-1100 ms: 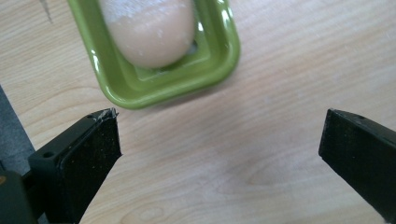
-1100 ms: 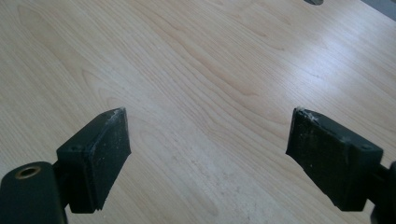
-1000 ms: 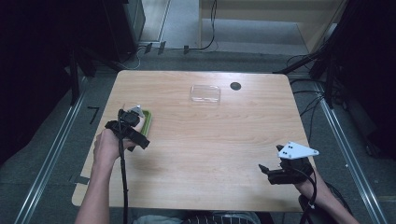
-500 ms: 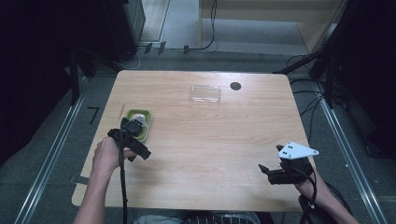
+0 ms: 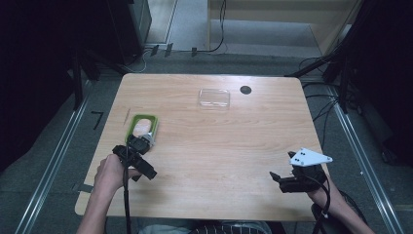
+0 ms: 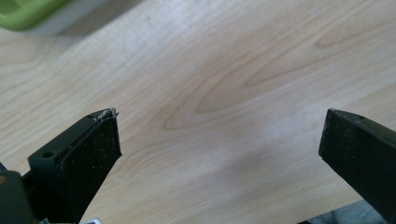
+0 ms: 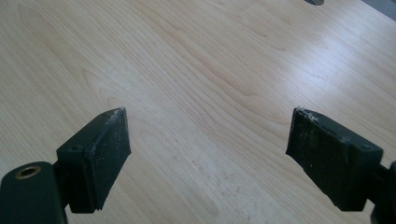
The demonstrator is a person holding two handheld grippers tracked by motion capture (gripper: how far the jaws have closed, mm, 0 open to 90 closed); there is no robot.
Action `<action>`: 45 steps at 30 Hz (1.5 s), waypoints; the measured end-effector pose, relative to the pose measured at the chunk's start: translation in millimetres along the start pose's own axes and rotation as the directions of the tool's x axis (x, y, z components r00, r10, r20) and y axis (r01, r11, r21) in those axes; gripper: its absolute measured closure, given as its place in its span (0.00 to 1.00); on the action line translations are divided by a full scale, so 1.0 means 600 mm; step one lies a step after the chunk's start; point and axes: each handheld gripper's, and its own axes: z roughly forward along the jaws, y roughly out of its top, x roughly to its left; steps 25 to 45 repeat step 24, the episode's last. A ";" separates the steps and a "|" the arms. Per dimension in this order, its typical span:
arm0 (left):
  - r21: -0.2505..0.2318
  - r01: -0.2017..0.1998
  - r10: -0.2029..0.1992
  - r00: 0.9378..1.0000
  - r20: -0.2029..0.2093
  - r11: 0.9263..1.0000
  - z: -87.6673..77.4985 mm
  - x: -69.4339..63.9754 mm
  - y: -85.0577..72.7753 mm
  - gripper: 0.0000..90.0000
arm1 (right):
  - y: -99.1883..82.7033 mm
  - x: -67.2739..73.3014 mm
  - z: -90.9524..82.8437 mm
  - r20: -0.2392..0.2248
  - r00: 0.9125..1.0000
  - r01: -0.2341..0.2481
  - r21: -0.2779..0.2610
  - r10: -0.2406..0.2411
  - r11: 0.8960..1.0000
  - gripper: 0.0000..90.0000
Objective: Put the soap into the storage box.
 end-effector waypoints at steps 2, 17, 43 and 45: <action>0.013 -0.015 0.015 1.000 0.000 1.000 0.005 -0.005 -0.004 0.00 | 0.000 0.000 0.000 0.000 1.000 0.001 0.000 -0.001 1.000 0.15; -0.015 -0.021 0.022 1.000 0.009 1.000 0.037 -0.025 -0.035 0.00 | -0.001 0.001 -0.002 0.005 1.000 -0.003 0.002 0.003 1.000 0.15; -0.028 -0.032 0.033 0.999 0.029 0.999 0.049 -0.026 -0.043 0.00 | -0.002 -0.001 -0.001 0.006 1.000 0.003 -0.005 -0.003 1.000 0.15; -0.028 -0.032 0.033 0.999 0.029 0.999 0.049 -0.026 -0.043 0.00 | -0.002 -0.001 -0.001 0.006 1.000 0.003 -0.005 -0.003 1.000 0.15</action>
